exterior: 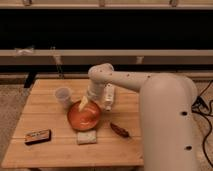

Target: Pick up the ceramic bowl

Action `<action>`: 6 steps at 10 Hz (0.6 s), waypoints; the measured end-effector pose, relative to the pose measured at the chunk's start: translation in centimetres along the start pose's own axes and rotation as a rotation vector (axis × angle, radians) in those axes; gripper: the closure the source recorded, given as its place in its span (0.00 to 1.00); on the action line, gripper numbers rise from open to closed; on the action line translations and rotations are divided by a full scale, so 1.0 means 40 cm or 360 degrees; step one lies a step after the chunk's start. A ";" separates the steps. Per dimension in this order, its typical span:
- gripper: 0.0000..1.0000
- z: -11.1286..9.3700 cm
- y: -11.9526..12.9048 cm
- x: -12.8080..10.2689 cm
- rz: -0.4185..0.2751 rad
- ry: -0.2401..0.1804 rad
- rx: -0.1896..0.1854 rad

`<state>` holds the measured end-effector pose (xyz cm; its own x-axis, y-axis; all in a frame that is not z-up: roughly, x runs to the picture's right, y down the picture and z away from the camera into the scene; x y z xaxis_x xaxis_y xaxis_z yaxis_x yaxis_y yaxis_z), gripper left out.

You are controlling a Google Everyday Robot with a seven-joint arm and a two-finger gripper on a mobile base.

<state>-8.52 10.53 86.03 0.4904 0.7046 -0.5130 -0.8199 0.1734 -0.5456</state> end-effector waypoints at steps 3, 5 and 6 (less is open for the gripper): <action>0.20 0.031 -0.012 0.015 0.0033 0.0040 -0.0006; 0.24 0.041 -0.015 0.023 0.0041 0.0053 -0.0007; 0.38 0.047 -0.016 0.028 0.0042 0.0061 -0.0009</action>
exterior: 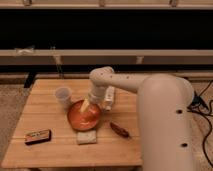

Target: Pick up the ceramic bowl

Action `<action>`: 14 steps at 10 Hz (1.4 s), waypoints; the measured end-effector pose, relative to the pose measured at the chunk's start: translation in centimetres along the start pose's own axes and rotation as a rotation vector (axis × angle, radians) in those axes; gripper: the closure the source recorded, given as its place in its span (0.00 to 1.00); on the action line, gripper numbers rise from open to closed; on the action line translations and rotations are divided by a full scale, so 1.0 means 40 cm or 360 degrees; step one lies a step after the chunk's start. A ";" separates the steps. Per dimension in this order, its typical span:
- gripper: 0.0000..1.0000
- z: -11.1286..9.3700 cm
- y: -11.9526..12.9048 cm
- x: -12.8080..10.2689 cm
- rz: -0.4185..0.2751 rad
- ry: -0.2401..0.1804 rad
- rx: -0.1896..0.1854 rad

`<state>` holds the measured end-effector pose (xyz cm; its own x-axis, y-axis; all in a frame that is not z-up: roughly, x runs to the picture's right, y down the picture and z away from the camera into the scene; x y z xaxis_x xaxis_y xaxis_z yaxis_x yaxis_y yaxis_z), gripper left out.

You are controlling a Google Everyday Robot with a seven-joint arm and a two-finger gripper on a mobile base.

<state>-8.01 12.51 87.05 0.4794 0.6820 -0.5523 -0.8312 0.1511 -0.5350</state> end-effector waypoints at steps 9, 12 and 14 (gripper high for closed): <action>1.00 -0.055 -0.012 0.038 0.0027 -0.0075 -0.0037; 1.00 -0.172 -0.003 0.035 0.0026 -0.0197 -0.0083; 1.00 -0.246 -0.006 0.037 0.0017 -0.0288 -0.0131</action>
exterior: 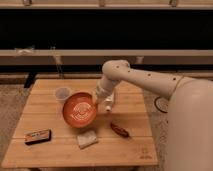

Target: Pick up the ceramic bowl

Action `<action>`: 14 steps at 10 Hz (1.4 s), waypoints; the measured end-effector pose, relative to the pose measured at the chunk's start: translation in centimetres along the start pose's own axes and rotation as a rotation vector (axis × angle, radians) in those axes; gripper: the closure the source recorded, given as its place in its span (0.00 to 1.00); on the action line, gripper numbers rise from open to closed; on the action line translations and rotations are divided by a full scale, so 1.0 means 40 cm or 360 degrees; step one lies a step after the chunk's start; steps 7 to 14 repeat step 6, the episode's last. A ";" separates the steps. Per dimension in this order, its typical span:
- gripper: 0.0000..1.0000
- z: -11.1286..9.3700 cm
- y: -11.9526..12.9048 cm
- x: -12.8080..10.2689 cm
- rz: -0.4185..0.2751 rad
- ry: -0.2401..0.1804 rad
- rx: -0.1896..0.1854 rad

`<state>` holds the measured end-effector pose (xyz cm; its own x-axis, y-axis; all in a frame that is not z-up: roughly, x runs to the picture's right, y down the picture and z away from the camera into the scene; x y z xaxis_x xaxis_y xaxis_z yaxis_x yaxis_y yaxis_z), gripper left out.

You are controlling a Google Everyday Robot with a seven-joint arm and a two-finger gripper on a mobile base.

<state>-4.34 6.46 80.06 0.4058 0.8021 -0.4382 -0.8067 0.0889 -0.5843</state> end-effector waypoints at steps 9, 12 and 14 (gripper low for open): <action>1.00 -0.063 0.001 -0.009 -0.0018 -0.0058 -0.0040; 1.00 -0.063 0.001 -0.009 -0.0018 -0.0058 -0.0040; 1.00 -0.063 0.001 -0.009 -0.0018 -0.0058 -0.0040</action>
